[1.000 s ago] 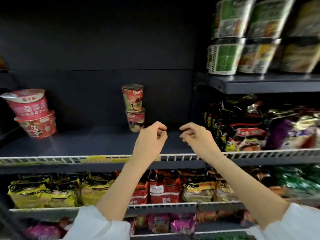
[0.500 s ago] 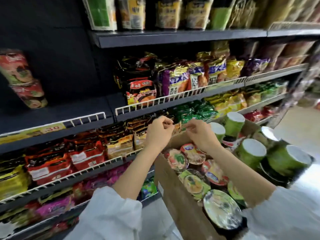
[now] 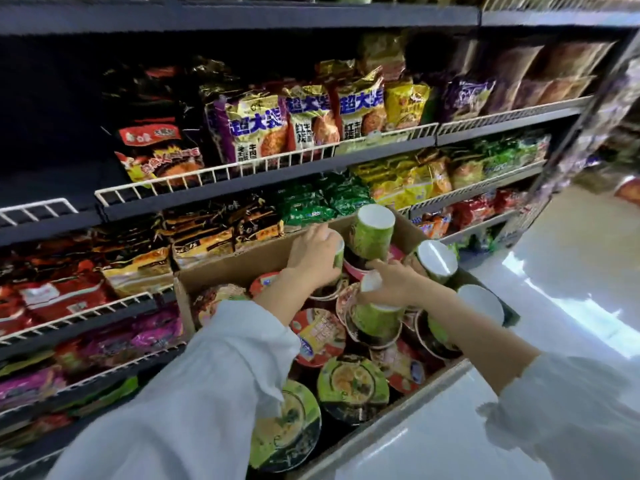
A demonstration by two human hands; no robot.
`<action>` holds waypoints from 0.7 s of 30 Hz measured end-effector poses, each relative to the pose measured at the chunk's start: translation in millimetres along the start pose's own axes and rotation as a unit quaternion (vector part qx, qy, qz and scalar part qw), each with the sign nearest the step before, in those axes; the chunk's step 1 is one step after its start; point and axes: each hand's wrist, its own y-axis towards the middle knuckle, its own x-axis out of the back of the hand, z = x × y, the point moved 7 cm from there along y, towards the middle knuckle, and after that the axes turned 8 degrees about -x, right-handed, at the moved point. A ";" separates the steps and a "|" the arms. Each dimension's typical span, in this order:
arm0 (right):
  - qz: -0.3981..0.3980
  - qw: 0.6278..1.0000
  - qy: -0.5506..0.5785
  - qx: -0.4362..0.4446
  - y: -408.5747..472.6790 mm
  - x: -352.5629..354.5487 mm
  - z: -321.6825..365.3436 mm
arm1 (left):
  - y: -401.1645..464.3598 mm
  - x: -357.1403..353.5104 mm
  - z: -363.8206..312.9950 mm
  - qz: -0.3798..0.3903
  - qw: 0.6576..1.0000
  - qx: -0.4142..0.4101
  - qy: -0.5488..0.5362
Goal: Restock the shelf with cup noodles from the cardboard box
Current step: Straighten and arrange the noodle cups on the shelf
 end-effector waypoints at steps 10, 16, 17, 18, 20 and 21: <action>-0.109 0.983 0.143 0.043 -0.6 26.7 -5.0 | 0.0 6.4 13.8 -0.019 0.996 0.092 -0.003; -0.161 0.943 0.277 0.092 -17.3 47.6 54.2 | -83.6 92.2 48.8 -0.269 0.950 0.157 0.017; -0.161 0.932 0.305 0.110 -24.2 50.3 71.9 | -98.8 105.6 59.5 -0.292 0.940 0.175 0.024; -0.153 0.922 0.333 0.124 -28.4 50.8 90.1 | -114.6 117.1 72.4 -0.310 0.929 0.200 0.029; -0.132 0.908 0.373 0.140 -33.0 47.6 127.3 | -150.8 136.7 104.9 -0.342 0.901 0.264 0.023; -0.121 0.899 0.394 0.146 -37.2 46.4 148.0 | -171.4 144.5 123.8 -0.360 0.884 0.299 0.004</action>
